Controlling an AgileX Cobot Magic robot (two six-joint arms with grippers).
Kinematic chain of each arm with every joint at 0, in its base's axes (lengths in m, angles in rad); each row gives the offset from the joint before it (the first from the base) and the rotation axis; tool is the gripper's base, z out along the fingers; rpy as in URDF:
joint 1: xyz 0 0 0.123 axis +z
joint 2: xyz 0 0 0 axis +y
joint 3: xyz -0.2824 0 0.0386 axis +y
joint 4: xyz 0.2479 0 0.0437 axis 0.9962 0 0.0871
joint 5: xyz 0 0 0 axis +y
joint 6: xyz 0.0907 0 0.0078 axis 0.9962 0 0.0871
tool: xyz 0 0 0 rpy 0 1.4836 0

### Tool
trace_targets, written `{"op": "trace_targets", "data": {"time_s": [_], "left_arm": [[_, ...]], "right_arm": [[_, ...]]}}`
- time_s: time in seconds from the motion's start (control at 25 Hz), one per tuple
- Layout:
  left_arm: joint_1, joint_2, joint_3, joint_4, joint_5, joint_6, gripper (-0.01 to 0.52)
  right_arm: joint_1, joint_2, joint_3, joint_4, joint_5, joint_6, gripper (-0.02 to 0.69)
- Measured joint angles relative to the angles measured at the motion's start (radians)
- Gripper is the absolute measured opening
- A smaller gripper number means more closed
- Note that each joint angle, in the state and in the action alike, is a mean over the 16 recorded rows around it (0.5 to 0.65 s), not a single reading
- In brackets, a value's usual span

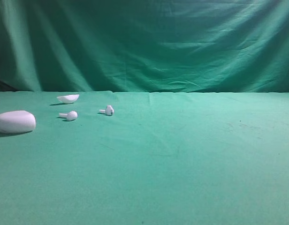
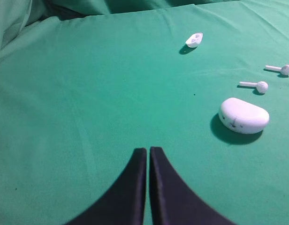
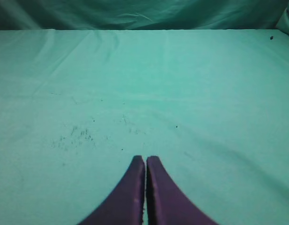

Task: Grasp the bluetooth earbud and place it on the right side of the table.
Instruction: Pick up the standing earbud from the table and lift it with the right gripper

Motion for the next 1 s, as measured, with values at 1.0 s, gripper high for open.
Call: {"op": "trace_targets", "data": {"time_s": [1.0], "left_arm": [[0.0, 0.0, 0.0, 0.0, 0.0, 0.0, 0.0]], "right_arm": [[0.0, 0.0, 0.0, -0.033, -0.114, 0.013, 0.0]]}}
